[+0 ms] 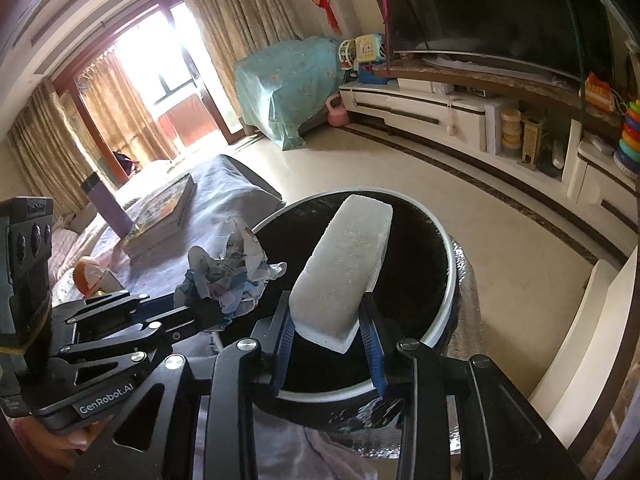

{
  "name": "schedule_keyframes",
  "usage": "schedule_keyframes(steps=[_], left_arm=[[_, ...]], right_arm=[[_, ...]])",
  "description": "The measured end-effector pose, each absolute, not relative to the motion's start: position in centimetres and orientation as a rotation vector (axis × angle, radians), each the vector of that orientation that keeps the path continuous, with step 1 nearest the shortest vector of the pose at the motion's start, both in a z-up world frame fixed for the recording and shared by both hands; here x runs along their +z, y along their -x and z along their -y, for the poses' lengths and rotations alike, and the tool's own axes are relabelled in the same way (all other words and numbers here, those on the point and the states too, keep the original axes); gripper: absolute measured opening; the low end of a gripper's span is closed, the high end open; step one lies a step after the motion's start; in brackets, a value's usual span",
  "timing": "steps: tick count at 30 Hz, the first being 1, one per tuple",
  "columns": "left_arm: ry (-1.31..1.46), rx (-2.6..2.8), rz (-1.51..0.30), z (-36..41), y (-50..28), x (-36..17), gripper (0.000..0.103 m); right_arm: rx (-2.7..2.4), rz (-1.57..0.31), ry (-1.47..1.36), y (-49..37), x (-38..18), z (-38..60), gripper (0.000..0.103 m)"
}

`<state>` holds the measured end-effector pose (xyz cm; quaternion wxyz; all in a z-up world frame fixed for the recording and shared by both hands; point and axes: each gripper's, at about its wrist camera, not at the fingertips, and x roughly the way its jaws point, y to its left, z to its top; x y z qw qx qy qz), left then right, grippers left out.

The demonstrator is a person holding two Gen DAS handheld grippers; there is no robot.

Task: Collect trash
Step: 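Open both tools to drop foil and foam block into bin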

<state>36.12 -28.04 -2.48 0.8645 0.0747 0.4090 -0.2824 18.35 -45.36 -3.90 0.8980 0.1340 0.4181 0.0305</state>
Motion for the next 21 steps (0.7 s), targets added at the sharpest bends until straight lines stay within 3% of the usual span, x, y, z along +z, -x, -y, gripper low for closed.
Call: schedule_keyframes(steps=[3,4,15,21], left_arm=[[-0.168,-0.587,-0.858,28.4,-36.1,-2.6,0.045],[-0.171,-0.573,-0.852,28.4,-35.9,-2.7,0.057],[-0.074,-0.537,-0.868,24.3,-32.0,-3.6,0.064],[0.009,-0.486,-0.85,19.6,-28.3,-3.8,0.067]], right_arm=[[0.052,-0.866,-0.266,-18.7,-3.9,45.7,0.04],[0.05,-0.866,-0.269,-18.7,-3.9,45.8,0.041],[0.066,-0.818,-0.359,-16.6,-3.3,45.8,0.083],[0.096,-0.803,-0.362,-15.3,-3.1,43.1,0.09]])
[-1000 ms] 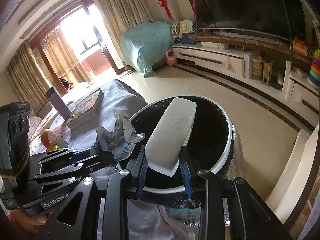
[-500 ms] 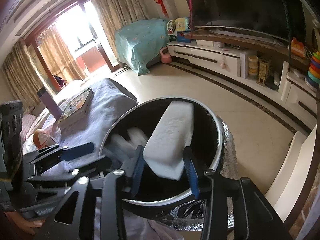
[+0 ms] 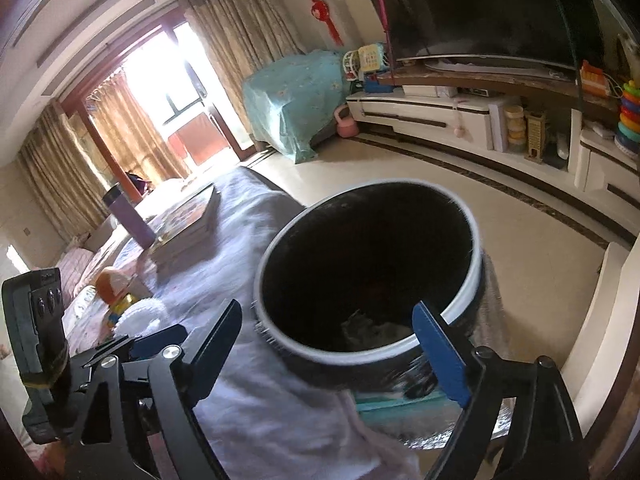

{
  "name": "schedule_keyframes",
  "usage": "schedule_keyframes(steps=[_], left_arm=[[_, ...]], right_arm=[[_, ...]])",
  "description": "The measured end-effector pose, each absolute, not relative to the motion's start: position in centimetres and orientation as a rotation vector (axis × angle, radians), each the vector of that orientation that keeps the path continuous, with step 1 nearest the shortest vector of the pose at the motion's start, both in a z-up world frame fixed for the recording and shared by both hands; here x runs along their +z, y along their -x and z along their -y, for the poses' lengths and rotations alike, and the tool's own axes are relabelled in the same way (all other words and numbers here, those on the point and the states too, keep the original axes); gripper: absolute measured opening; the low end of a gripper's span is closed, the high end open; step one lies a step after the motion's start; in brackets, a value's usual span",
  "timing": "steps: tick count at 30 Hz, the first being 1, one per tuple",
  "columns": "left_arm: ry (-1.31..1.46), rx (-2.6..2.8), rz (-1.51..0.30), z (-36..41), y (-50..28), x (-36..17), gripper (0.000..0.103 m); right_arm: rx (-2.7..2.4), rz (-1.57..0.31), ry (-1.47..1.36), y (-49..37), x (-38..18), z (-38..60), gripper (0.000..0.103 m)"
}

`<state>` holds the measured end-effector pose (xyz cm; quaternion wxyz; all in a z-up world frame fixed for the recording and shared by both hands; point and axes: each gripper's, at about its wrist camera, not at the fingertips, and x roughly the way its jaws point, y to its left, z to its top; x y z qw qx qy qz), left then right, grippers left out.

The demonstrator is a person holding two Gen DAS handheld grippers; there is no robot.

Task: Collect trash
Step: 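Open both tools to drop foil and foam block into bin, then grasp red snack bag with left tool while right tool grasps white mesh net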

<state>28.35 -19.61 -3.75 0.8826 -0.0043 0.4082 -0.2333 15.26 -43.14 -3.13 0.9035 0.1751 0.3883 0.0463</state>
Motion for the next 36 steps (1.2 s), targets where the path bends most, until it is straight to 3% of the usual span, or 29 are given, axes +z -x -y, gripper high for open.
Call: schedule_keyframes(steps=[18,36], left_arm=[[0.137,-0.317,-0.833,8.5,-17.6,-2.9,0.067],[0.21,-0.2,-0.769,3.9,-13.2,-1.2,0.067]], right_arm=[[0.251,-0.845,-0.316,-13.3,-3.6,33.7,0.09],[0.375,-0.871,-0.293,-13.9,-4.4,26.7,0.09]])
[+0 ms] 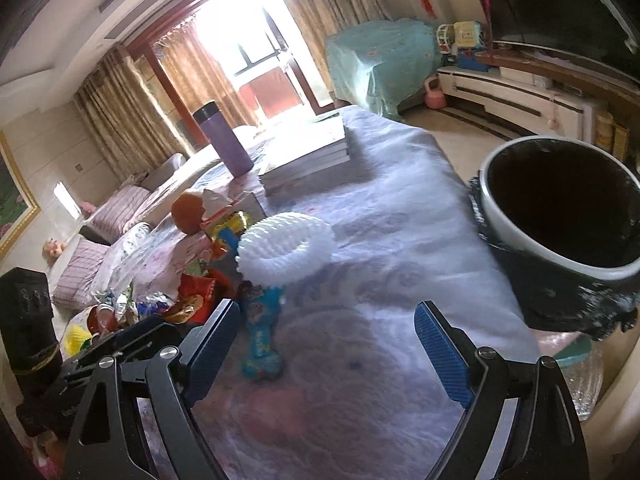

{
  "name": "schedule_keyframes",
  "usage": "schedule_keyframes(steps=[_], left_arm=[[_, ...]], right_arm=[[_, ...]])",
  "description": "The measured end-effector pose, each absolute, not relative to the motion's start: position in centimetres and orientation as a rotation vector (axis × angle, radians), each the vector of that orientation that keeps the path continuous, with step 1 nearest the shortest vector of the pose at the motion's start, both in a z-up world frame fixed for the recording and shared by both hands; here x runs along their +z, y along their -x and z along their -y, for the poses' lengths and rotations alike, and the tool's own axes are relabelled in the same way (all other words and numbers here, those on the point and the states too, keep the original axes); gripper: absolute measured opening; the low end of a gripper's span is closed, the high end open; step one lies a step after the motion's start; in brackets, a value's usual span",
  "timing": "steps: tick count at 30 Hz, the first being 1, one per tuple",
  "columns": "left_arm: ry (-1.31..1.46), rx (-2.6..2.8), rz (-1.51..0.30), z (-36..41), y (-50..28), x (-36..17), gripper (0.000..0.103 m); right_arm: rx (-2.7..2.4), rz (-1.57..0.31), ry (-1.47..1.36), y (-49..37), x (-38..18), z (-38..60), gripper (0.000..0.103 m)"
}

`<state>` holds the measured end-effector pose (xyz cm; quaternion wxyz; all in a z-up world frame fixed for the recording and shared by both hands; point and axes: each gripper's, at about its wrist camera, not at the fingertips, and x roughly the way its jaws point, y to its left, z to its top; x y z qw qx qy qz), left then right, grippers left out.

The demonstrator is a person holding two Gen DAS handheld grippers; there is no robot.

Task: Collect trash
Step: 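Grasp red snack bag with left tool while right tool grasps white mesh net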

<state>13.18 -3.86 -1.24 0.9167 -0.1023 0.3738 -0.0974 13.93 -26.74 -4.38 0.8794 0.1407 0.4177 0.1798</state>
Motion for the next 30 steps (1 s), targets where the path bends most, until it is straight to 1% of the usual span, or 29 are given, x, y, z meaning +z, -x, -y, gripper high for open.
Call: schedule_keyframes(steps=[5,13,19,22,23,24,25,26,27,28,29,30], left_arm=[[0.216,-0.179,-0.78,3.0,-14.1,-1.1,0.067],[0.224,-0.137,-0.726,0.8,-14.3,-0.4,0.067],[0.223,-0.126,-0.812,0.5,-16.4,-2.3,0.067],[0.2,-0.13,-0.822,1.2,-17.2,-2.5,0.066],[0.192,-0.135,-0.822,1.4,-17.4,-2.5,0.063],[0.181,-0.143,-0.824,1.7,-17.7,-2.5,0.058],[0.175,-0.154,-0.834,1.9,-18.0,-2.7,0.043],[0.168,-0.159,-0.846,2.0,-18.2,-2.9,0.036],[0.164,-0.161,-0.853,2.1,-18.3,-3.0,0.036],[0.16,-0.16,-0.85,2.1,-18.4,-3.1,0.033],[0.158,-0.161,-0.848,2.1,-18.5,-3.1,0.027],[0.157,-0.164,-0.846,2.1,-18.6,-3.1,0.022]], right_arm=[[0.391,-0.881,-0.304,-15.1,-4.9,25.9,0.09],[0.418,-0.886,-0.303,-16.6,-5.5,24.6,0.09],[0.442,-0.903,-0.314,-18.5,-6.4,23.4,0.087],[0.457,-0.919,-0.328,-19.9,-7.1,22.7,0.083],[0.462,-0.925,-0.331,-20.2,-7.3,22.5,0.08],[0.469,-0.932,-0.334,-20.6,-7.6,22.2,0.073],[0.477,-0.943,-0.335,-21.0,-7.8,22.0,0.068],[0.485,-0.952,-0.337,-21.2,-8.1,21.8,0.057],[0.494,-0.96,-0.338,-21.3,-8.3,21.6,0.046],[0.497,-0.959,-0.335,-21.3,-8.3,21.5,0.04],[0.497,-0.955,-0.329,-21.1,-8.3,21.5,0.029],[0.497,-0.948,-0.325,-20.9,-8.2,21.6,0.025]])
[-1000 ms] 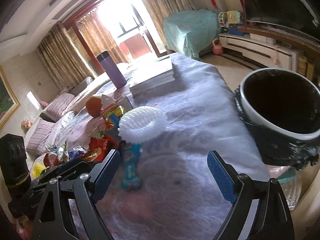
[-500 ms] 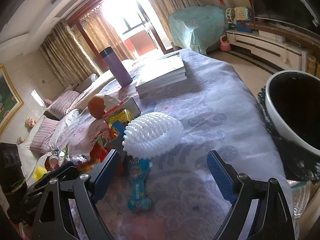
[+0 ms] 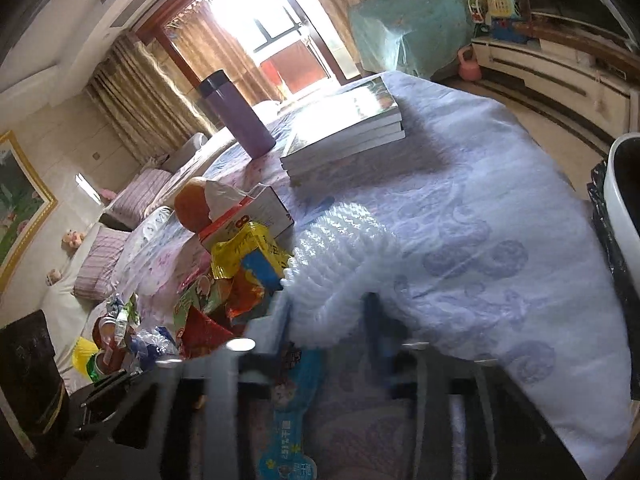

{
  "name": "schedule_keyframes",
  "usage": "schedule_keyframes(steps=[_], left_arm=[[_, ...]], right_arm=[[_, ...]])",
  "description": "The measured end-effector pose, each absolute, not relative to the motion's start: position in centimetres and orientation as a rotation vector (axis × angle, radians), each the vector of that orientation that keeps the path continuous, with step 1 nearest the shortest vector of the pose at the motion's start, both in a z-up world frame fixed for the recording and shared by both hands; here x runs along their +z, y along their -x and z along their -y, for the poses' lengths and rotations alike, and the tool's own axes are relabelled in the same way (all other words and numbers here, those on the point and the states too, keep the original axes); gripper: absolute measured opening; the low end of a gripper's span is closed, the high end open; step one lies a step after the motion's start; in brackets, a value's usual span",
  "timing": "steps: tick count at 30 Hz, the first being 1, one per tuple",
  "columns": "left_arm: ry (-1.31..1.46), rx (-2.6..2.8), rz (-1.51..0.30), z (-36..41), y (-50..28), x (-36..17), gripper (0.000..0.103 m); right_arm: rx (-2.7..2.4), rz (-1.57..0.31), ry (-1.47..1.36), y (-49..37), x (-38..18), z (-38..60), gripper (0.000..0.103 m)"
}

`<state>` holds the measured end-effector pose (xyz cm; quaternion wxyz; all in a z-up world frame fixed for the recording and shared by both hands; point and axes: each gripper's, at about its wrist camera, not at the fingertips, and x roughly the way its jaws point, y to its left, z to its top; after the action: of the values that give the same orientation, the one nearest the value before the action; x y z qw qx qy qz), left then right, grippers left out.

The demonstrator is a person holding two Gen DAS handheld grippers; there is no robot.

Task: Collect trash
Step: 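Grasp red snack bag with left tool while right tool grasps white mesh net, then carry red bag and white mesh net with both tools over the bin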

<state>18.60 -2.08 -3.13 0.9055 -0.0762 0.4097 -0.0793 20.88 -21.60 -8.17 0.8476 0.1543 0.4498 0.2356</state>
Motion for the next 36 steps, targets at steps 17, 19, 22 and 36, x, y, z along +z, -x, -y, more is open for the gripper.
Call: schedule_keyframes(steps=[17,19,22,36], left_arm=[[0.162,-0.293,-0.767,4.6,-16.6,-1.5,0.003],[0.161,-0.309,-0.762,5.0,-16.3,-1.2,0.003],[0.151,-0.335,-0.754,5.8,-16.1,-0.8,0.003],[0.118,-0.463,-0.785,11.4,-18.5,-1.0,0.003]], right_arm=[[0.44,-0.865,-0.341,-17.1,-5.2,26.7,0.006],[0.433,-0.857,-0.347,-16.7,-4.9,27.2,0.006],[0.423,-0.846,-0.352,-16.2,-4.5,28.0,0.006],[0.315,-0.786,-0.376,-13.7,-2.7,33.5,0.006]])
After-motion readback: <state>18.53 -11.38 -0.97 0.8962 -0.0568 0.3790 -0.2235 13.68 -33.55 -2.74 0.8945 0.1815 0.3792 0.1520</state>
